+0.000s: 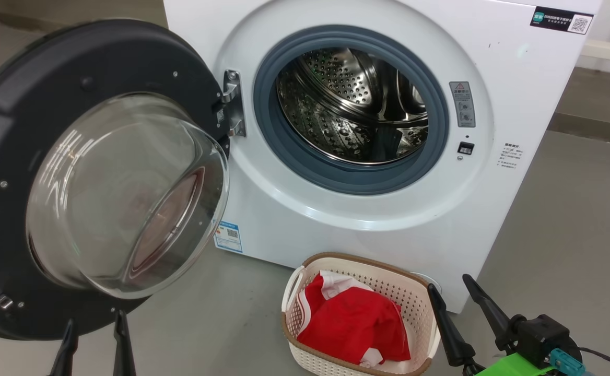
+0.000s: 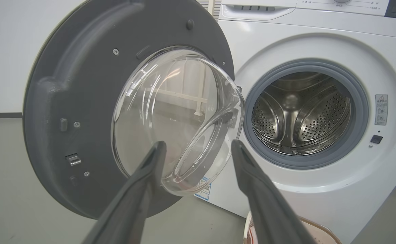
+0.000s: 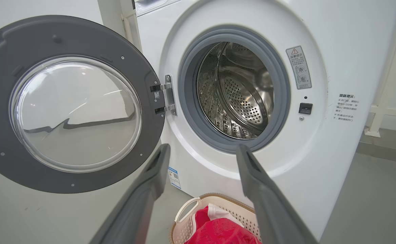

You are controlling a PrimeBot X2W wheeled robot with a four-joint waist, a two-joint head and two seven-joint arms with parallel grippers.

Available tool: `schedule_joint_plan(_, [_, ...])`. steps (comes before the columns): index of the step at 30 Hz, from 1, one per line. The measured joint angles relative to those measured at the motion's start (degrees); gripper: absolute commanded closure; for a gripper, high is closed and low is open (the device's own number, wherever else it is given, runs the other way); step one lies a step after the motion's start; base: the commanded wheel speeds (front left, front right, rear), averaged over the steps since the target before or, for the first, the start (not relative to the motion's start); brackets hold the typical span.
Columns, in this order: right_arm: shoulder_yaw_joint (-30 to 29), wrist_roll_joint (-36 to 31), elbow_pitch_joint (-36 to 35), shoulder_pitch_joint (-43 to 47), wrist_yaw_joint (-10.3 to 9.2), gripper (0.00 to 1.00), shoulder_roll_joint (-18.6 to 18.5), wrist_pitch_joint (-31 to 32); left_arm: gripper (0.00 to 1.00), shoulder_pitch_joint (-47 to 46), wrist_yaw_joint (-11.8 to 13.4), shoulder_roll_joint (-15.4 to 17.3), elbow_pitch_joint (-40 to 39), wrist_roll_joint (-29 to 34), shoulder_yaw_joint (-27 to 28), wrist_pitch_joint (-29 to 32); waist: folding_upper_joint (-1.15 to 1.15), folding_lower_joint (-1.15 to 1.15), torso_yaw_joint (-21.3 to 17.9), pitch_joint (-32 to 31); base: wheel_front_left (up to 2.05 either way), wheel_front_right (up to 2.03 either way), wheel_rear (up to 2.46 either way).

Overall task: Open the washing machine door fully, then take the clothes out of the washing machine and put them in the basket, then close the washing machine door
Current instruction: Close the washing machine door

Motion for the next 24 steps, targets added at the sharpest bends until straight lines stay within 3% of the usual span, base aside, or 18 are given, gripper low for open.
schedule_joint_plan(11, [0.7,0.1,0.4,0.0,0.00,0.00,-0.2,0.0,0.00,0.9,1.4,-0.2,-0.6,0.0,0.4,-0.1,0.00,0.00,0.4,0.5,0.00,0.00,0.00])
schedule_joint_plan(12, [0.7,0.1,0.5,0.0,0.00,0.00,-0.3,0.0,0.52,0.9,1.5,-0.2,-0.6,0.0,0.4,0.0,0.00,0.00,0.4,0.5,0.00,0.00,0.00])
schedule_joint_plan(13, [0.7,0.1,0.5,0.0,0.00,0.00,-0.3,0.0,0.96,0.9,1.6,-0.2,-0.7,0.0,0.3,0.0,0.00,0.00,0.4,0.5,0.00,0.00,0.00])
schedule_joint_plan(14, [0.8,0.1,0.5,0.0,0.00,0.00,-0.3,0.0,1.00,0.9,1.6,-0.2,-1.0,0.0,0.3,0.0,0.00,0.00,0.4,0.5,0.00,0.00,0.00])
schedule_joint_plan(20, [0.6,0.4,0.7,0.0,0.00,0.00,-0.3,0.0,1.00,0.1,3.5,0.7,-2.5,1.2,1.6,0.5,0.00,0.00,0.3,0.4,0.00,0.00,0.00])
schedule_joint_plan(24, [0.1,0.4,0.8,0.0,0.00,0.00,-0.3,0.0,1.00,-5.2,4.7,2.5,-3.3,1.1,4.4,0.6,0.00,0.00,0.0,0.2,0.00,0.00,0.00])
